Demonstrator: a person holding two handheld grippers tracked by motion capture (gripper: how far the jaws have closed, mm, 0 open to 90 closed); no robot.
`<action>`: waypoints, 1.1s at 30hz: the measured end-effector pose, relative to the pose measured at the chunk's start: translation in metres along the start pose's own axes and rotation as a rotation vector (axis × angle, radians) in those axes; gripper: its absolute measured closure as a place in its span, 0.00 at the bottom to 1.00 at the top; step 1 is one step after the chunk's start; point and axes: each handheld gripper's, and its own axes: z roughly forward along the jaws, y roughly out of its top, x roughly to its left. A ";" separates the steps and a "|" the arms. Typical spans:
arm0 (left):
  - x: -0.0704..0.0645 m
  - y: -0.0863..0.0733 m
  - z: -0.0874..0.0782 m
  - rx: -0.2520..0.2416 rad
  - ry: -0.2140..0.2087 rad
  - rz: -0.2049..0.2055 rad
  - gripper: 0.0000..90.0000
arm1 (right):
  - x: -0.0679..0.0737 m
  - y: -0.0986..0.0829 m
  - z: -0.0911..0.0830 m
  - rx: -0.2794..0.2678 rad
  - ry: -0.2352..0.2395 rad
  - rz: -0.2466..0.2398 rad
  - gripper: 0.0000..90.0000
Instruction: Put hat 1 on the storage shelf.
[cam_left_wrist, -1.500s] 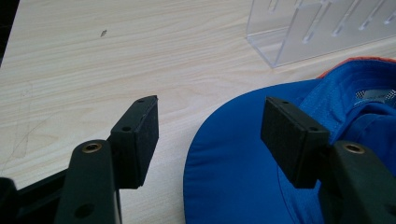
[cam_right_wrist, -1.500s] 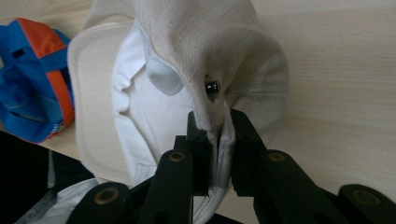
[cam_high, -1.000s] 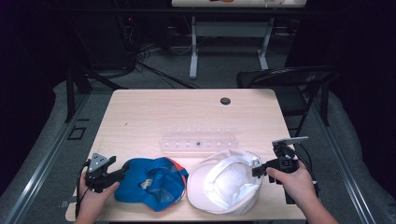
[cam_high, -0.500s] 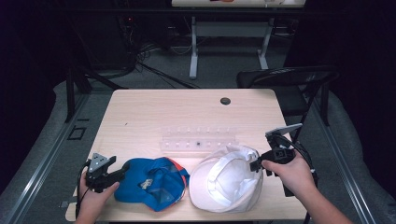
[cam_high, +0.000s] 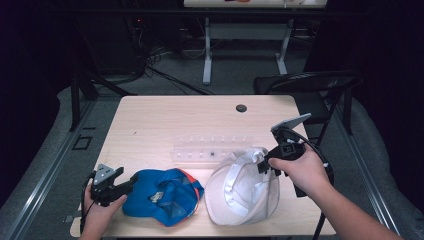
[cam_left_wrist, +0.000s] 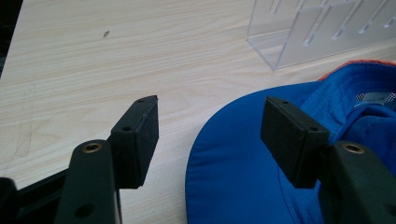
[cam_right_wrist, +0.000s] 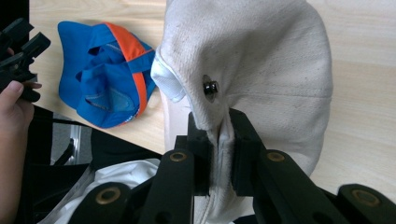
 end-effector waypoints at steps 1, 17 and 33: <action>0.000 0.000 0.000 -0.002 -0.002 -0.001 0.42 | 0.001 0.002 -0.001 0.008 -0.013 -0.008 0.90; 0.002 0.000 0.000 0.000 0.004 -0.007 0.42 | 0.002 0.008 -0.002 0.066 0.250 0.098 0.90; 0.001 0.000 0.001 -0.011 0.014 -0.011 0.42 | 0.006 0.011 -0.012 0.054 0.589 0.133 0.91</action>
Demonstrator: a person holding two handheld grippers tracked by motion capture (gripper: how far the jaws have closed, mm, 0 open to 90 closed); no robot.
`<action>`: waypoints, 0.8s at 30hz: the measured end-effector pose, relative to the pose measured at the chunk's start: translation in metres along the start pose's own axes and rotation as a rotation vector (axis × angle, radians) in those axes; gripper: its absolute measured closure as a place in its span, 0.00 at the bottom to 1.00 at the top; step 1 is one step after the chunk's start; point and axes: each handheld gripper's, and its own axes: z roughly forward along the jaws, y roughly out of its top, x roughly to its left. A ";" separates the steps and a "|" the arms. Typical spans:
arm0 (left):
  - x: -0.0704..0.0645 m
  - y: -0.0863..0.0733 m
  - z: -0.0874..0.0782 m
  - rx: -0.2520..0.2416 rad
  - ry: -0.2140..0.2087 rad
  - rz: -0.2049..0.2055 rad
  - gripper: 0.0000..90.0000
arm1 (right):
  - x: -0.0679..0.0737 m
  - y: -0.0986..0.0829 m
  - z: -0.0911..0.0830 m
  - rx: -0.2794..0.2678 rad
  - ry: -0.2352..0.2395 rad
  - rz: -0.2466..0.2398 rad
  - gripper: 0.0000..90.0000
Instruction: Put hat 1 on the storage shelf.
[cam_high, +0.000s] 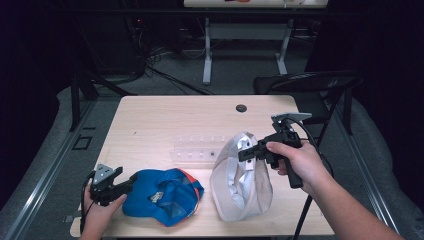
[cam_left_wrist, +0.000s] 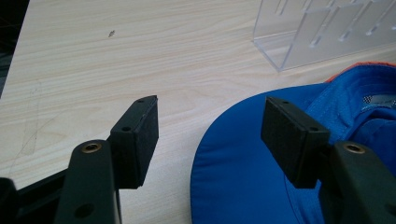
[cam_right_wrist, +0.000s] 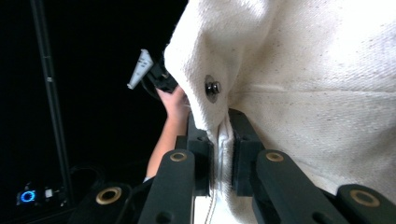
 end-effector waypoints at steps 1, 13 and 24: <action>0.000 0.000 0.000 -0.002 0.000 0.000 0.42 | 0.002 0.001 -0.001 0.000 0.012 -0.009 0.91; -0.001 0.000 0.000 -0.010 -0.001 0.001 0.41 | 0.034 0.023 0.000 -0.082 0.104 -0.055 0.91; -0.002 0.001 0.001 -0.014 -0.006 -0.001 0.41 | 0.048 0.052 0.008 -0.143 0.125 -0.045 0.90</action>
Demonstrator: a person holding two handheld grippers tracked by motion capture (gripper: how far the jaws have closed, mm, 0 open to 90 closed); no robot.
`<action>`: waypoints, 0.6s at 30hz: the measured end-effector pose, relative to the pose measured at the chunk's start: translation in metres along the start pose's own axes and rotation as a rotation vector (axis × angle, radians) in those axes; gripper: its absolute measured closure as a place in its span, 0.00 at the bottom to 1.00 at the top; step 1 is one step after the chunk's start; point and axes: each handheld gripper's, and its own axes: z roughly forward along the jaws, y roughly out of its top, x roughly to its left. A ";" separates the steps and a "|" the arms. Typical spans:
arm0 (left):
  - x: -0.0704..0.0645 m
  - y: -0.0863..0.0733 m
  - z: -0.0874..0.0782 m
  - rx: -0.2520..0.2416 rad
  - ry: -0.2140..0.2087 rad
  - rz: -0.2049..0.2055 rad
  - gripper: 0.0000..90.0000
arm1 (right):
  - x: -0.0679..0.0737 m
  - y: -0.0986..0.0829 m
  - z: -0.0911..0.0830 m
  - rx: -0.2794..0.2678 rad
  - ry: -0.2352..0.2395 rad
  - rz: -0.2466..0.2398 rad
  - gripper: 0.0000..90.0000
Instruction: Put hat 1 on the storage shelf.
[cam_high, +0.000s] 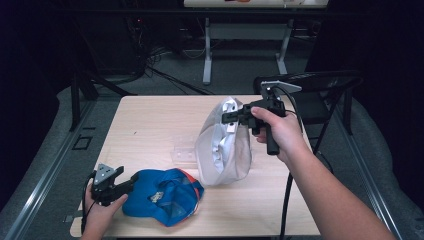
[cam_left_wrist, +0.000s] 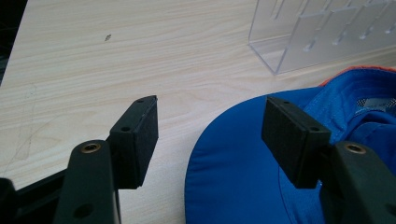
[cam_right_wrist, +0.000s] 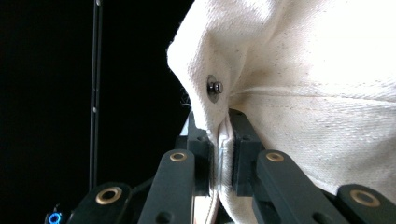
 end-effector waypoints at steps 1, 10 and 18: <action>0.000 0.000 0.000 0.000 0.000 0.000 0.41 | 0.001 0.005 0.004 -0.017 0.006 0.003 0.91; 0.001 0.001 0.000 0.004 -0.006 0.003 0.41 | 0.008 0.023 0.023 -0.045 0.020 0.010 0.90; 0.004 0.001 0.000 -0.001 -0.003 0.002 0.41 | 0.007 0.041 0.039 -0.083 0.004 0.027 0.90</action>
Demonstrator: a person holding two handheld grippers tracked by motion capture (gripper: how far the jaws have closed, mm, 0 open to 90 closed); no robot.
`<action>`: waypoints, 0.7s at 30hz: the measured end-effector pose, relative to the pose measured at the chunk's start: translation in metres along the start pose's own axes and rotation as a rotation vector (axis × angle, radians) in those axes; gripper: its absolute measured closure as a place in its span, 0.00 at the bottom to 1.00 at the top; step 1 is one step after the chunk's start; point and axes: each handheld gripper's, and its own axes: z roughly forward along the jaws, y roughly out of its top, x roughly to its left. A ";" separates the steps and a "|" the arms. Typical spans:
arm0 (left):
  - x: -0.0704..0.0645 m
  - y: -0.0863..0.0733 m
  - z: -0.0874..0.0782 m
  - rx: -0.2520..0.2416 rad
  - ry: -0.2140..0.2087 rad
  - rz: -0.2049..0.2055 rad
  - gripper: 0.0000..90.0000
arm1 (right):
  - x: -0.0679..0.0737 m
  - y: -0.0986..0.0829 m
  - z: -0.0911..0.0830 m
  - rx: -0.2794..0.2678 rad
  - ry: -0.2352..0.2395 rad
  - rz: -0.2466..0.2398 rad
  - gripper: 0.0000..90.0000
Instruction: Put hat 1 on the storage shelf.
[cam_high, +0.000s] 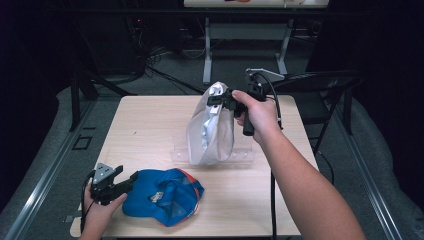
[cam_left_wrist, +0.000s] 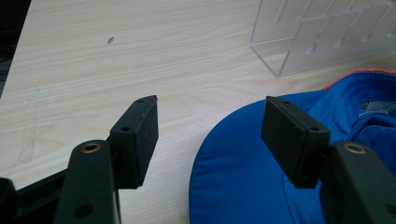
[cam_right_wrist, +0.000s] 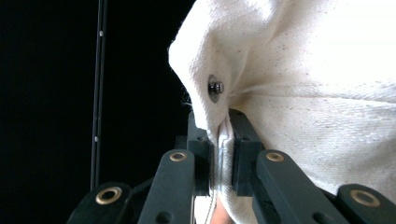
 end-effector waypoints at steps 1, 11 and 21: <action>0.000 0.000 0.000 0.003 0.003 0.001 0.41 | -0.001 0.002 0.002 -0.003 0.000 0.007 0.90; 0.002 0.001 0.000 -0.009 0.001 -0.004 0.41 | -0.009 0.018 0.014 -0.045 -0.029 0.039 0.90; -0.012 0.008 0.000 -0.009 -0.046 0.039 0.42 | -0.018 0.023 0.018 -0.072 -0.032 0.055 0.90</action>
